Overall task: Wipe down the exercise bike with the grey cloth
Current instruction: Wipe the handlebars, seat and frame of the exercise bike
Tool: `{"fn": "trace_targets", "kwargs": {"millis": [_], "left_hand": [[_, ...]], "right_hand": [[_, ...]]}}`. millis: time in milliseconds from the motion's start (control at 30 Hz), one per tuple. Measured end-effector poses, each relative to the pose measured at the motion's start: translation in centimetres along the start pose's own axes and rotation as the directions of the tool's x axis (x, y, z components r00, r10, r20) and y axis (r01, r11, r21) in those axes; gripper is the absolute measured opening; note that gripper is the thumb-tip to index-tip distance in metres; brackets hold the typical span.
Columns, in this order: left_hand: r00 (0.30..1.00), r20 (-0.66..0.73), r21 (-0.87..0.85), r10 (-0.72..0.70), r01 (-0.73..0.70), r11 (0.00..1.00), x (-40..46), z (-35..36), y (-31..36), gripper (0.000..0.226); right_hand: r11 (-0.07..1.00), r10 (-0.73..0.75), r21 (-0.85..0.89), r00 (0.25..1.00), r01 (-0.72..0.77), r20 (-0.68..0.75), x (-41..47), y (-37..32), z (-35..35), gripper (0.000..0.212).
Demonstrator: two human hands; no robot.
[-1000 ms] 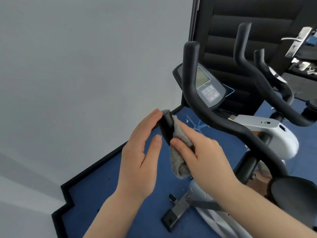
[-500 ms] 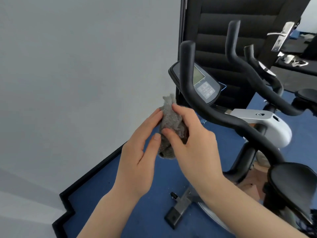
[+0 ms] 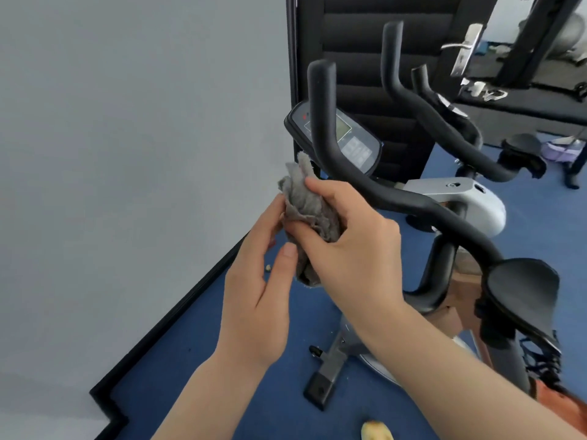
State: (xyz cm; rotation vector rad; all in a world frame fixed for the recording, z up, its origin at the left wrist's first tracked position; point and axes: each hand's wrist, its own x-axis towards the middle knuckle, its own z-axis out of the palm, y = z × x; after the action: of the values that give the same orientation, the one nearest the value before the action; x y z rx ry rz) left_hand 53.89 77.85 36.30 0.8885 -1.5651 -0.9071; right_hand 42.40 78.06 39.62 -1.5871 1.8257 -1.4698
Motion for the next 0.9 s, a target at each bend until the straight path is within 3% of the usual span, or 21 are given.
{"fn": "trace_targets", "kwargs": {"millis": [167, 400, 567, 700, 900], "left_hand": [[0.999, 0.008, 0.116, 0.047, -0.048, 0.992, -0.2, 0.2, 0.0, 0.046], [0.998, -0.009, 0.145, 0.066, -0.064, 0.987, -0.8, 1.6, -0.1, 0.053], [0.993, -0.013, 0.250, 0.116, -0.109, 0.962, -1.1, 3.6, -0.5, 0.053], [0.993, -0.055, 0.237, 0.103, -0.087, 0.968, -1.3, 5.2, -0.7, 0.054], [0.991, -0.094, 0.356, 0.099, -0.060, 0.932, -2.2, 7.4, -1.0, 0.051]], "right_hand": [[0.976, 0.051, -0.214, 0.996, -0.032, 0.080, -1.6, 1.9, -2.5, 0.030], [1.000, 0.015, -0.014, 0.983, -0.012, 0.182, 1.2, 0.6, -1.4, 0.028], [0.967, 0.022, -0.242, 0.928, 0.074, 0.371, 0.9, 2.6, -4.0, 0.041], [0.959, 0.008, -0.259, 0.903, 0.115, 0.429, 0.7, 3.4, -5.2, 0.045], [0.934, 0.004, -0.307, 0.855, 0.182, 0.519, 0.3, 5.7, -8.2, 0.047]]}}
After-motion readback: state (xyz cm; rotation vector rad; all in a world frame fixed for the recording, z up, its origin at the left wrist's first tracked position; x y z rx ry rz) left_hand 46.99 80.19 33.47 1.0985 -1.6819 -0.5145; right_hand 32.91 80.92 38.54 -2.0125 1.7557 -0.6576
